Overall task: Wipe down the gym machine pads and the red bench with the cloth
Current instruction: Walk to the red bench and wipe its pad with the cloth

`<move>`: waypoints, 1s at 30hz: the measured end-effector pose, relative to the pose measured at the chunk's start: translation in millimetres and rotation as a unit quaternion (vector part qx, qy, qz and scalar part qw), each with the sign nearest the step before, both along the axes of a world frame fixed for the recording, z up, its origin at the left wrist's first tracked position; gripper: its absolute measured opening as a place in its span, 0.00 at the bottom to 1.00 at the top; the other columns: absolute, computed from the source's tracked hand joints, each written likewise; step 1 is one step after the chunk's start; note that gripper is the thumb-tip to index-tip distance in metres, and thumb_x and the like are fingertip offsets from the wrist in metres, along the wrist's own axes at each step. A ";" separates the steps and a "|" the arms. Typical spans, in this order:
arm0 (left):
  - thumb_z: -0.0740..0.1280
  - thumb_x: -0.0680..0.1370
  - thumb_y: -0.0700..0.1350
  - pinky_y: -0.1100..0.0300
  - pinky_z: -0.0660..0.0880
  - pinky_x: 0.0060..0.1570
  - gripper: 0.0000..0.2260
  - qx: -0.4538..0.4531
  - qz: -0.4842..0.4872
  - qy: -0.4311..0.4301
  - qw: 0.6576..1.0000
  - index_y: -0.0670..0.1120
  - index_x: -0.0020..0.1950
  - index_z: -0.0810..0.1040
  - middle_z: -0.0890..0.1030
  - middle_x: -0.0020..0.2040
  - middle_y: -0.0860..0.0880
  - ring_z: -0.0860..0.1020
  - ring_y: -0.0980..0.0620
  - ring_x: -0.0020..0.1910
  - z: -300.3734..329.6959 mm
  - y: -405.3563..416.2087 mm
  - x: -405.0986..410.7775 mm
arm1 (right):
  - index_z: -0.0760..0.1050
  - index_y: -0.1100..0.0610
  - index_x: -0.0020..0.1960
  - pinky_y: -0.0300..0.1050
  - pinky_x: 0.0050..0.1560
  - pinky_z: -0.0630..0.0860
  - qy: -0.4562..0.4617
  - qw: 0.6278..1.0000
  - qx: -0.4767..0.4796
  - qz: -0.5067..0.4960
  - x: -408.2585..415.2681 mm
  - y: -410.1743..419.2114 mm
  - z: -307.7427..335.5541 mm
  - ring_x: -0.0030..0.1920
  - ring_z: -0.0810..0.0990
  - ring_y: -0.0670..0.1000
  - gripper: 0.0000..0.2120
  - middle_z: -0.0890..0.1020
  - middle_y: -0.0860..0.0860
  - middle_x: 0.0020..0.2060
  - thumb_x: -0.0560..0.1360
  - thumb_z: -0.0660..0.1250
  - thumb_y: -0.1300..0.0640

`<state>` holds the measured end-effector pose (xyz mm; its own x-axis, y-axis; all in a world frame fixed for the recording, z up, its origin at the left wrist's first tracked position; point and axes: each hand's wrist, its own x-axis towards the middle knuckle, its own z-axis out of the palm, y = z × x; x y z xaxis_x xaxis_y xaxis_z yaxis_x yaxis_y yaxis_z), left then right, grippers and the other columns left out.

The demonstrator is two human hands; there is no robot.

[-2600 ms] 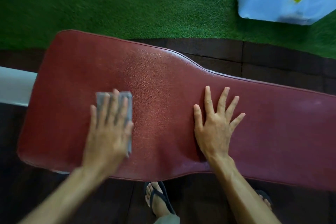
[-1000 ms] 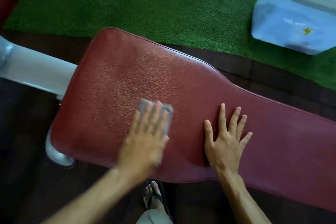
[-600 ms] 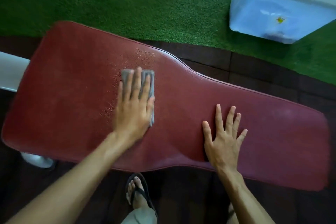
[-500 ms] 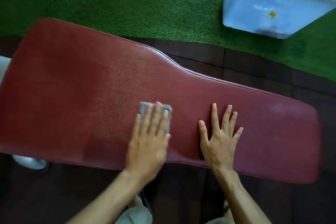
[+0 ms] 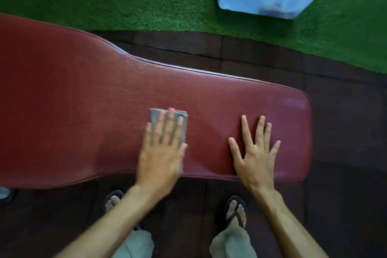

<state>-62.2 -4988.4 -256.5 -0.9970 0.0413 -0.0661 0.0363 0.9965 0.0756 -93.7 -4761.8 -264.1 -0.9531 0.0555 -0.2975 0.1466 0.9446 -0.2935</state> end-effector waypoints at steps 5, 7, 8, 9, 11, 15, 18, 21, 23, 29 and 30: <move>0.49 0.83 0.53 0.43 0.49 0.79 0.27 0.069 -0.024 -0.001 0.997 0.46 0.81 0.53 0.51 0.82 0.44 0.49 0.44 0.81 -9.0 69.0 -94.4 | 0.44 0.40 0.81 0.70 0.77 0.42 0.014 1.000 0.001 -0.017 -15.1 45.0 -9.4 0.81 0.37 0.55 0.34 0.40 0.52 0.82 0.77 0.45 0.31; 0.47 0.83 0.54 0.44 0.47 0.79 0.27 0.040 0.010 -0.018 0.999 0.48 0.82 0.51 0.49 0.83 0.45 0.47 0.45 0.82 -10.2 51.1 -118.8 | 0.44 0.39 0.81 0.70 0.76 0.42 0.019 1.000 -0.003 -0.014 -22.3 57.4 -14.4 0.81 0.38 0.56 0.34 0.40 0.53 0.82 0.78 0.45 0.31; 0.46 0.83 0.54 0.45 0.44 0.80 0.27 0.038 0.031 -0.022 0.999 0.48 0.82 0.48 0.46 0.83 0.45 0.45 0.45 0.82 -11.9 41.8 -115.4 | 0.44 0.39 0.81 0.70 0.76 0.42 0.022 1.000 -0.003 -0.011 -24.8 62.1 -16.8 0.81 0.38 0.56 0.34 0.40 0.53 0.82 0.78 0.45 0.31; 0.47 0.84 0.53 0.45 0.43 0.79 0.27 0.047 0.050 -0.019 0.998 0.48 0.82 0.46 0.44 0.83 0.45 0.43 0.45 0.82 -10.6 37.0 -103.2 | 0.44 0.39 0.81 0.70 0.76 0.42 0.025 1.000 -0.005 -0.006 -26.1 65.4 -18.8 0.81 0.38 0.56 0.34 0.40 0.53 0.82 0.78 0.45 0.31; 0.48 0.84 0.53 0.44 0.45 0.80 0.28 0.038 0.076 -0.013 0.996 0.46 0.82 0.45 0.44 0.82 0.44 0.43 0.44 0.82 -5.4 49.2 -59.2 | 0.44 0.40 0.81 0.69 0.76 0.42 0.036 0.999 -0.014 0.005 -24.4 69.4 -22.9 0.81 0.38 0.56 0.33 0.40 0.53 0.82 0.79 0.46 0.32; 0.50 0.84 0.53 0.41 0.53 0.78 0.28 0.015 0.018 -0.010 1.000 0.44 0.82 0.48 0.48 0.82 0.42 0.48 0.41 0.81 -13.2 126.6 -6.8 | 0.45 0.41 0.81 0.68 0.77 0.42 0.048 0.999 -0.021 0.014 -20.6 78.2 -28.5 0.81 0.39 0.54 0.33 0.41 0.51 0.82 0.79 0.47 0.33; 0.49 0.84 0.53 0.42 0.52 0.79 0.28 0.052 -0.002 0.003 0.999 0.44 0.82 0.48 0.48 0.82 0.43 0.47 0.42 0.81 -18.1 160.8 -56.4 | 0.45 0.40 0.81 0.69 0.76 0.41 0.052 0.998 -0.013 0.017 -22.4 86.5 -31.2 0.81 0.39 0.52 0.33 0.41 0.49 0.82 0.79 0.47 0.32; 0.51 0.84 0.52 0.44 0.49 0.79 0.26 0.055 -0.008 0.000 0.998 0.47 0.82 0.52 0.51 0.82 0.45 0.49 0.44 0.81 -21.6 157.9 -112.1 | 0.45 0.40 0.81 0.68 0.77 0.41 0.055 0.998 -0.013 0.016 -23.7 92.0 -33.0 0.81 0.39 0.51 0.33 0.42 0.48 0.82 0.79 0.46 0.32; 0.50 0.84 0.53 0.44 0.48 0.80 0.26 0.046 0.007 0.001 0.999 0.48 0.82 0.52 0.51 0.82 0.45 0.48 0.45 0.82 -22.1 141.0 -116.8 | 0.46 0.41 0.81 0.68 0.77 0.40 0.057 0.998 -0.014 0.014 -23.5 92.6 -33.7 0.81 0.39 0.51 0.33 0.42 0.49 0.82 0.79 0.46 0.32; 0.49 0.84 0.51 0.42 0.51 0.79 0.27 0.057 0.005 -0.033 0.998 0.46 0.82 0.46 0.44 0.82 0.44 0.44 0.44 0.82 -15.4 152.1 -25.6 | 0.47 0.42 0.81 0.66 0.78 0.39 0.052 0.997 -0.047 0.017 -22.4 95.5 -32.9 0.81 0.38 0.50 0.32 0.42 0.48 0.82 0.81 0.49 0.35; 0.50 0.84 0.51 0.42 0.50 0.79 0.27 0.087 -0.007 -0.035 0.996 0.47 0.82 0.46 0.44 0.83 0.45 0.44 0.46 0.82 -15.5 159.7 -23.7 | 0.47 0.43 0.81 0.66 0.78 0.40 0.051 0.997 -0.064 0.015 -21.8 96.5 -31.6 0.81 0.38 0.50 0.31 0.43 0.48 0.82 0.81 0.49 0.36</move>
